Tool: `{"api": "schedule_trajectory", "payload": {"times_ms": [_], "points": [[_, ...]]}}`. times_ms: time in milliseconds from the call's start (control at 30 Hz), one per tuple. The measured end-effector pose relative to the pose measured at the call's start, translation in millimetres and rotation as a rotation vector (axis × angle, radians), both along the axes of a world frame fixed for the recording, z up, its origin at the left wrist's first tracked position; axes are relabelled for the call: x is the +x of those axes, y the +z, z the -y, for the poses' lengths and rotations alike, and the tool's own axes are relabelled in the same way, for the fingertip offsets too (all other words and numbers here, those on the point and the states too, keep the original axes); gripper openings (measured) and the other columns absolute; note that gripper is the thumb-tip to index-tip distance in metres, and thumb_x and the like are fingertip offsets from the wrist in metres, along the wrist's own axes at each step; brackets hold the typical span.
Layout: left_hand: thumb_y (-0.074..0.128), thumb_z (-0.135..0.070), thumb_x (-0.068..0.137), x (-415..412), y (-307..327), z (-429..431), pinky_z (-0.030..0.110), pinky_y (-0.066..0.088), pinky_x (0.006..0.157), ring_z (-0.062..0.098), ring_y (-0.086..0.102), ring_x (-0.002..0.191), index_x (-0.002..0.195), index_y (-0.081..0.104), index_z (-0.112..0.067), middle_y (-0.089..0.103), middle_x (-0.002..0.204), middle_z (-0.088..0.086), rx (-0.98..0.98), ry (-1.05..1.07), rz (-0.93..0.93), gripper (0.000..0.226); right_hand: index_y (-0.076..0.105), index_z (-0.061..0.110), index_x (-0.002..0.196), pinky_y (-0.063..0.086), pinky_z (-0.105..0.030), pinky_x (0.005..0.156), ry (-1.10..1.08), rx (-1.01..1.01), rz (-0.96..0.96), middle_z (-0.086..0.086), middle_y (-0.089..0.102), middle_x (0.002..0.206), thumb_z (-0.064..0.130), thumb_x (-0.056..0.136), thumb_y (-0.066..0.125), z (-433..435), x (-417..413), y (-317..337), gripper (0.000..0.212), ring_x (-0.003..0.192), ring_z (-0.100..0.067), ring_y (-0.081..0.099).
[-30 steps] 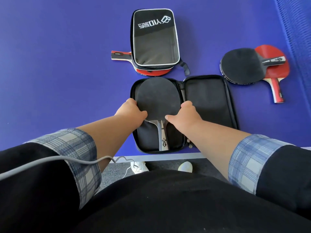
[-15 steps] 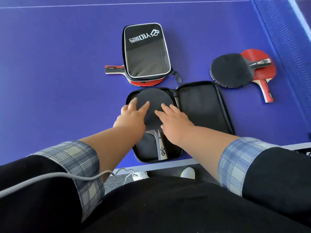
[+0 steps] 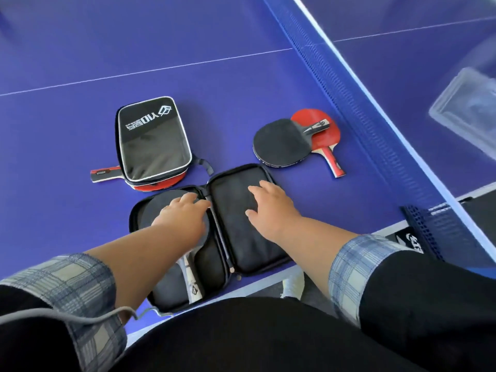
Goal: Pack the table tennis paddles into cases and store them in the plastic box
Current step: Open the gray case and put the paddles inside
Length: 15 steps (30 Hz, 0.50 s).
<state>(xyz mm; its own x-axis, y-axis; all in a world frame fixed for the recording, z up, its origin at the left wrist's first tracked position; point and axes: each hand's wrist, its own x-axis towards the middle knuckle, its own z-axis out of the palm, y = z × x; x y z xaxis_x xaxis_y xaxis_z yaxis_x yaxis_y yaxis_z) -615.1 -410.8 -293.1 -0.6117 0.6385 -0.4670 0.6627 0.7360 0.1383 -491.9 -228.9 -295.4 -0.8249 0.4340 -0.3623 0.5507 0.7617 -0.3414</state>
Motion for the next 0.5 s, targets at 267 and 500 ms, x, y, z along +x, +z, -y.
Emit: {"api": "schedule_trajectory", "payload": {"times_ms": [267,500], "points": [[0.052,-0.025,0.094,51,7,-176,0.042,0.035,0.112,0.024,0.037,0.14,0.148,0.039,-0.03,0.036,0.156,-0.002,0.195,-0.013,0.131,0.056,0.048,0.014,0.142,0.042,-0.049,0.106,-0.327,0.007,-0.035,-0.009,0.047,0.145,0.038,0.093,0.064,-178,54,-2,0.057,0.137,-0.033,0.04],[0.049,-0.016,0.096,78,-16,-292,0.04,0.023,0.117,0.023,0.011,0.151,0.157,0.016,-0.027,0.014,0.165,0.0,0.148,0.067,0.162,0.07,0.05,0.011,0.136,0.048,-0.043,0.089,-0.348,-0.115,-0.019,-0.011,0.05,0.137,0.042,0.086,0.073,-258,47,-22,0.063,0.123,-0.034,0.052]]}}
